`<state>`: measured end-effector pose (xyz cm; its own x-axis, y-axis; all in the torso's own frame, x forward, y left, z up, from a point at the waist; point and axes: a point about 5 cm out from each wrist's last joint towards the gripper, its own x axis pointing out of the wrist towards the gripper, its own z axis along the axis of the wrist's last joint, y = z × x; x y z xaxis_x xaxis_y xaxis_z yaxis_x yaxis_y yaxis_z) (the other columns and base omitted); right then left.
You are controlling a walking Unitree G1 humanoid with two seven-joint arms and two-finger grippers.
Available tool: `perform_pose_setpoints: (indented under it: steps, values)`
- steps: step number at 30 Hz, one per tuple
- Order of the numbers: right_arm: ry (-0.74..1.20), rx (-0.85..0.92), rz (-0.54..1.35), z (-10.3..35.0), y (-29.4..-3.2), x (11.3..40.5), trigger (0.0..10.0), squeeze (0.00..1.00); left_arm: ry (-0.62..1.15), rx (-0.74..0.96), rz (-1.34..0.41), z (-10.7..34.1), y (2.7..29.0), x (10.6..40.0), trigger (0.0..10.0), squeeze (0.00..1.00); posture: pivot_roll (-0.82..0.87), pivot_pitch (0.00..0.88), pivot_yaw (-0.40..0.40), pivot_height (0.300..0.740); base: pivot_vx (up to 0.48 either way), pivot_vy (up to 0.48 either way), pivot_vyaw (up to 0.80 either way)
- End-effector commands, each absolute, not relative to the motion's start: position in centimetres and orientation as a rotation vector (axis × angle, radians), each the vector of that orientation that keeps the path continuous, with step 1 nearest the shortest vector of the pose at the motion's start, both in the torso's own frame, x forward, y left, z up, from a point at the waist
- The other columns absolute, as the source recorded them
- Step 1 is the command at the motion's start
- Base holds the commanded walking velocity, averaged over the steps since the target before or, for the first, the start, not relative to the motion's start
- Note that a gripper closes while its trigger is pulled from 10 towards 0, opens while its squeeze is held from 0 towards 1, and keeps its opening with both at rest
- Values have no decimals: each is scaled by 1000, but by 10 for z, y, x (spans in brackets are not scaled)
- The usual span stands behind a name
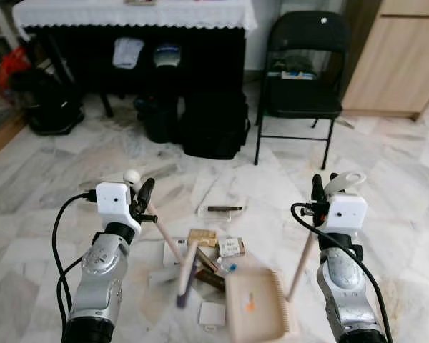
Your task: Sweep floor
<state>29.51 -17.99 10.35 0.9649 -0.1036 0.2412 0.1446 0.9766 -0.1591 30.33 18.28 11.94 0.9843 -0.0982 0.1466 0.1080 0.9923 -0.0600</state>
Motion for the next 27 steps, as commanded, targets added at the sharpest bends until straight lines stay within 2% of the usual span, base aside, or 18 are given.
perform_pose_setpoints:
  steps: [1, 11, 17, 27]
  values:
    - [-248, -163, -129, 105, -179, 293, 10000, 0, -182, -29, -66, 128, 195, 304, 10000, 0, -53, 47, 22, 740, 0, 0, 0]
    - [-209, -156, -128, 91, -178, 286, 10000, 0, -254, 33, 42, 146, 218, 305, 10000, 0, -49, 34, 22, 740, 0, 0, 0]
    - [-158, -181, -132, 78, -180, 283, 10000, 0, -239, 73, 94, 144, 234, 303, 10000, 0, -47, 44, 20, 740, 0, 0, 0]
    - [-96, -242, -99, 60, -178, 282, 10000, 0, -193, 83, 102, 132, 234, 303, 10000, 0, -48, 66, 18, 740, 0, 0, 0]
